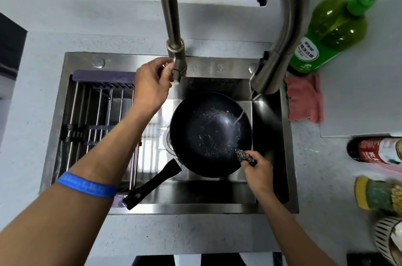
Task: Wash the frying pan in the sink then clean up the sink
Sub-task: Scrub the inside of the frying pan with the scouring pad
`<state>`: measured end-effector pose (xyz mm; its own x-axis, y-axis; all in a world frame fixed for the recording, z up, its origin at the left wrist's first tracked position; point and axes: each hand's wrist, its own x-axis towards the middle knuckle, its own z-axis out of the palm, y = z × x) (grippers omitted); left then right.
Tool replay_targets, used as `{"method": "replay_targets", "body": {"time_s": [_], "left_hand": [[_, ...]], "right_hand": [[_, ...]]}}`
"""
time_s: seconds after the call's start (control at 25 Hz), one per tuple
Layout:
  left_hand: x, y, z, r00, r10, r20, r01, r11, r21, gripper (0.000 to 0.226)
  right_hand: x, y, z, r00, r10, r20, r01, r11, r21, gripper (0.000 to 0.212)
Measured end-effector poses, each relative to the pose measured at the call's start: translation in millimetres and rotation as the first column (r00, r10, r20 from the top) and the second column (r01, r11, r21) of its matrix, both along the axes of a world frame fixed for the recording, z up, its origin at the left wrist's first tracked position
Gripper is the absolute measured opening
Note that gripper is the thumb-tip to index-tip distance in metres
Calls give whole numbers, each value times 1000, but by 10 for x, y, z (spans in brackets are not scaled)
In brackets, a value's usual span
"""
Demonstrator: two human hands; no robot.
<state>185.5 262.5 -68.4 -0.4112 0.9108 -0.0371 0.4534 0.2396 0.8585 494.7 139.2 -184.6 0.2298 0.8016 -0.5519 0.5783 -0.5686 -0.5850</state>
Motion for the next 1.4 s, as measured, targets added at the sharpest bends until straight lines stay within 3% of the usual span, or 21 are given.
{"method": "replay_targets", "body": {"time_s": [0.08, 0.16, 0.2, 0.24, 0.28, 0.32, 0.4, 0.48, 0.56, 0.64, 0.72, 0.8, 0.92, 1.0, 1.08, 1.12, 1.16, 1.24, 1.28, 1.32, 1.4], "left_hand": [[6, -357, -64, 986, 132, 105, -125, 990, -68, 26], [57, -1003, -404, 998, 54, 19, -43, 930, -364, 30], [148, -1342, -553, 989, -138, -62, 76, 808, -584, 44], [265, -1655, -700, 923, -373, -98, 169, 620, -766, 61], [371, -1852, -827, 816, -569, -106, 195, 442, -876, 71], [457, -1932, -927, 733, -664, -147, 164, 382, -909, 70], [484, -1836, -1042, 720, -662, -209, 109, 406, -907, 50], [424, -1716, -1115, 706, -669, -231, 87, 406, -910, 38], [422, -1699, -1174, 710, -665, -231, 80, 403, -912, 36], [458, -1724, -1215, 720, -649, -246, 83, 433, -898, 36], [443, -1733, -1253, 733, -630, -256, 76, 449, -890, 35], [421, -1696, -1233, 746, -620, -243, 72, 437, -897, 35], [447, -1706, -1241, 750, -622, -226, 78, 423, -903, 34], [448, -1701, -1278, 746, -624, -233, 77, 428, -901, 33], [427, -1710, -1276, 752, -616, -233, 84, 441, -894, 32], [426, -1703, -1266, 751, -614, -241, 83, 450, -889, 31], [436, -1714, -1266, 746, -619, -244, 82, 450, -889, 31], [439, -1712, -1298, 741, -623, -251, 82, 455, -887, 32], [437, -1715, -1300, 741, -623, -252, 81, 456, -886, 33], [432, -1716, -1299, 741, -621, -255, 80, 460, -884, 33], [422, -1722, -1292, 733, -628, -261, 85, 466, -881, 32]], "right_hand": [[-99, 122, -89, 999, 34, 26, -36, 998, 58, 32], [-290, 316, -358, 971, 132, 200, -166, 972, 167, 33], [-449, 421, -534, 928, 197, 316, -261, 950, 174, 34], [-659, 485, -693, 886, 281, 368, -343, 933, 112, 36], [-872, 515, -836, 851, 403, 337, -431, 902, 11, 41], [-1008, 507, -939, 803, 536, 261, -531, 842, -94, 52], [-978, 407, -1068, 650, 734, 194, -684, 677, -270, 68], [-789, 216, -1008, 527, 819, 228, -726, 573, -379, 73], [-836, 259, -984, 489, 861, 137, -798, 505, -329, 77], [-944, 641, -1096, 554, 833, 9, -805, 539, -248, 77], [-850, 883, -1116, 585, 808, 74, -761, 578, -296, 74], [-781, 606, -1053, 506, 857, 97, -777, 502, -380, 74], [-1034, 424, -1063, 465, 884, -54, -869, 443, -220, 71], [-907, 736, -1135, 557, 829, 42, -794, 547, -264, 71], [-704, 633, -1049, 480, 840, 251, -738, 542, -403, 77], [-764, 447, -1028, 415, 871, 263, -775, 490, -399, 81], [-912, 284, -1009, 421, 890, 175, -834, 455, -313, 80], [-1114, 464, -1026, 514, 854, -74, -848, 494, -193, 72], [-1069, 654, -1050, 591, 801, -98, -799, 563, -212, 71], [-956, 764, -1066, 643, 765, -42, -745, 611, -267, 72], [-763, 582, -997, 624, 781, 33, -718, 590, -369, 74]]}}
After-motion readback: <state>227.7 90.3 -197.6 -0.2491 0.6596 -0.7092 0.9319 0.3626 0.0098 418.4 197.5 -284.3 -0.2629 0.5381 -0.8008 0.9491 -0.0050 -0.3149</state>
